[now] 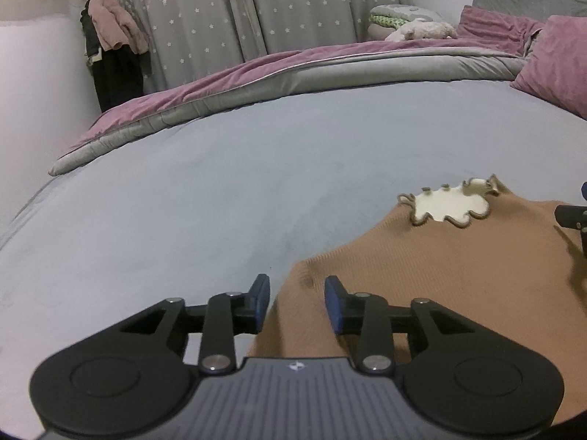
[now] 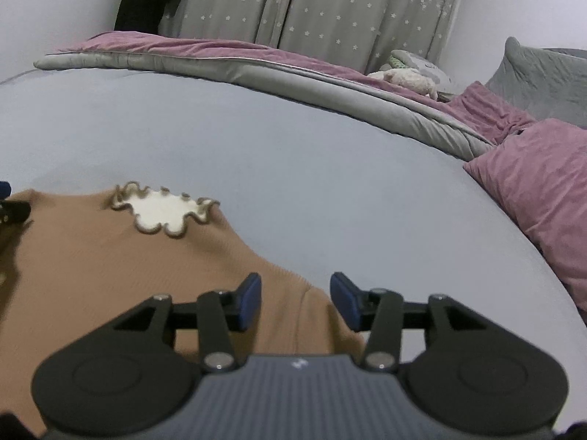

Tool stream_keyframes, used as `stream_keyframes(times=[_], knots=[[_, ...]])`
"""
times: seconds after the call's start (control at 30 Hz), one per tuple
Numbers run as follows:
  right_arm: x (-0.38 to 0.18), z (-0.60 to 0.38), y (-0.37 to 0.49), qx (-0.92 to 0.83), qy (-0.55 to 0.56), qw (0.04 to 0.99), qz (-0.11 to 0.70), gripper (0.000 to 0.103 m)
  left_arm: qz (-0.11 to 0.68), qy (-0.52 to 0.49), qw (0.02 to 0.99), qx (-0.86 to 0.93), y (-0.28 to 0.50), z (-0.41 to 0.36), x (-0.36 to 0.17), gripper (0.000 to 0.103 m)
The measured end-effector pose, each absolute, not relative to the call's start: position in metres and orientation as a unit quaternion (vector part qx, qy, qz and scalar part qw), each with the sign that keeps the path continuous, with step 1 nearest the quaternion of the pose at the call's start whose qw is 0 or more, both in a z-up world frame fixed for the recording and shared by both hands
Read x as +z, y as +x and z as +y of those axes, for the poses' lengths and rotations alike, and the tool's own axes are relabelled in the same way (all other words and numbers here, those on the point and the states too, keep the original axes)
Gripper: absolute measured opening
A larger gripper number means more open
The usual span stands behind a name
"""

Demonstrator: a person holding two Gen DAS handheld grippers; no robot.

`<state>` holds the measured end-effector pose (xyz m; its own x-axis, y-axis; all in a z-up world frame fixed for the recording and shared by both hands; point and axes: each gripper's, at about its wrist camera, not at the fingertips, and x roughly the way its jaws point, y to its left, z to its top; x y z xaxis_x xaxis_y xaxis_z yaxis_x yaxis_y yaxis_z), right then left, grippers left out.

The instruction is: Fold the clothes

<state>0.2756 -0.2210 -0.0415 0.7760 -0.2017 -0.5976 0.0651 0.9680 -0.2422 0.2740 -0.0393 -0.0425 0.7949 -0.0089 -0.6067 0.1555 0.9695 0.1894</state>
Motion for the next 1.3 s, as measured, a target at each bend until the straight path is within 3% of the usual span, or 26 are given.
stream_keyframes(times=[0.33,1.3], knots=[[-0.027,-0.214,0.234,-0.066,-0.092,0.938,0.328,0.053,0.328,0.115,0.936,-0.054,0.241,-0.044,-0.035,0.042],[-0.019,-0.206,0.115,-0.04,-0.017,0.925,0.377,0.058,0.348,0.064,0.932,-0.085,0.131,-0.032,-0.027,0.049]])
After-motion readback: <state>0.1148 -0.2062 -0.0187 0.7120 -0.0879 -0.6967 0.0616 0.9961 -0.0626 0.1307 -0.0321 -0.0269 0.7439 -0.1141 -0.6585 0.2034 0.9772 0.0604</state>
